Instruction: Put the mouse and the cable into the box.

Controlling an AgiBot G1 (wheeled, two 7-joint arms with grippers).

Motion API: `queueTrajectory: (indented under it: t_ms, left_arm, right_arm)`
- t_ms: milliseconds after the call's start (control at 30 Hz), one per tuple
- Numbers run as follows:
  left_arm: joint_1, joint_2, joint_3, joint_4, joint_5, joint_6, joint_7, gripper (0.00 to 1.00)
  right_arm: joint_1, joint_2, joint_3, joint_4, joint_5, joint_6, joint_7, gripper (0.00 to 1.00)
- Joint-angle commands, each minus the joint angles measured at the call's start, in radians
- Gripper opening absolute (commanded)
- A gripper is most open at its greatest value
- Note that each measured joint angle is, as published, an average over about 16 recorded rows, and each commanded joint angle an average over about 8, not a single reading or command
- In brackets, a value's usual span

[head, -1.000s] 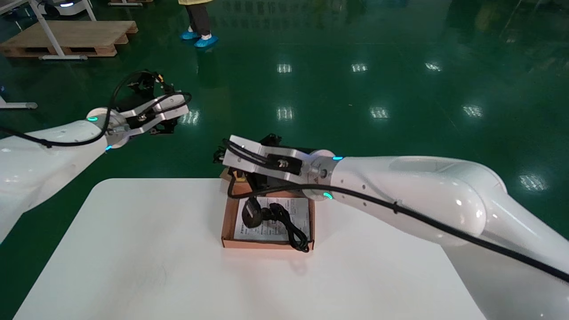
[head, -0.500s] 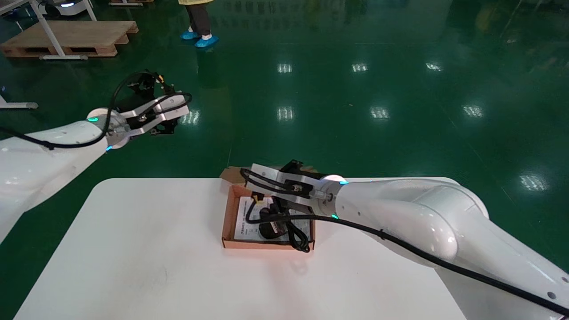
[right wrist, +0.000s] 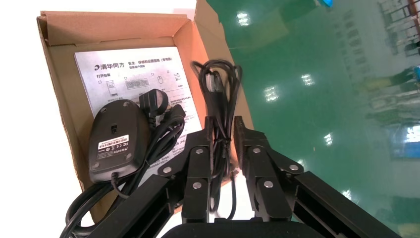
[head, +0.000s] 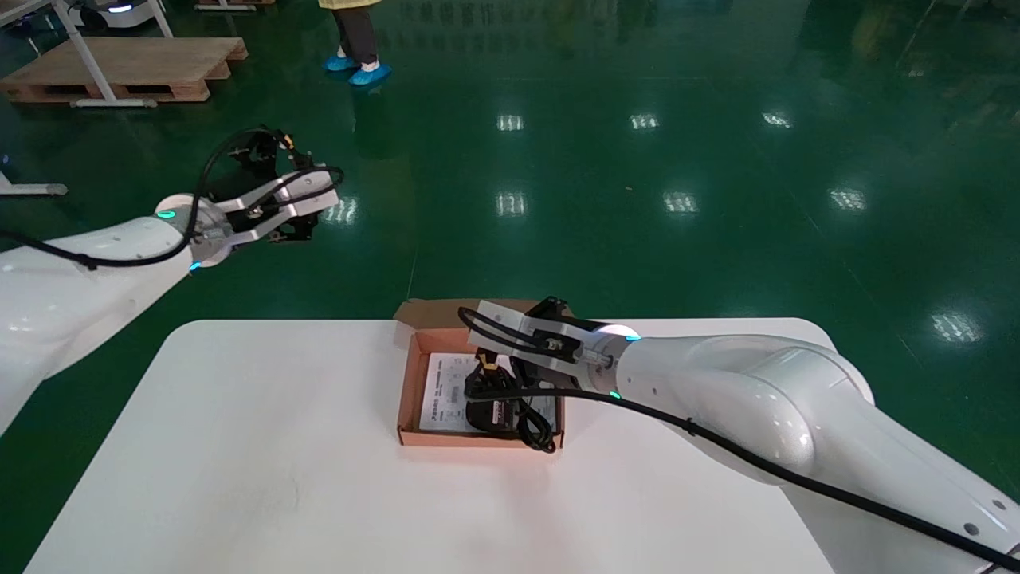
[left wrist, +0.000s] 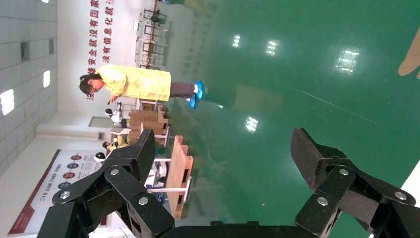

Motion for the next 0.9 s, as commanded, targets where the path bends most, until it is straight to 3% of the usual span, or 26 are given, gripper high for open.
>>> queueTrajectory:
  t_ms: [33, 367, 900]
  left_arm:
    - [0.0, 0.0, 0.0, 0.0, 0.0, 0.0, 0.001, 1.0]
    - [0.0, 0.001, -0.002, 0.001, -0.001, 0.0, 0.003, 1.0]
    - [0.009, -0.008, -0.01, -0.012, -0.01, 0.018, -0.008, 1.0]
  right_arm:
    - [0.001, 0.0, 0.0, 0.003, 0.0, 0.0, -0.001, 1.0]
    - [-0.006, 0.018, 0.016, 0.016, 0.039, -0.023, -0.014, 1.0]
    - [-0.111, 0.201, 0.158, 0.084, 0.448, -0.213, -0.128, 1.0]
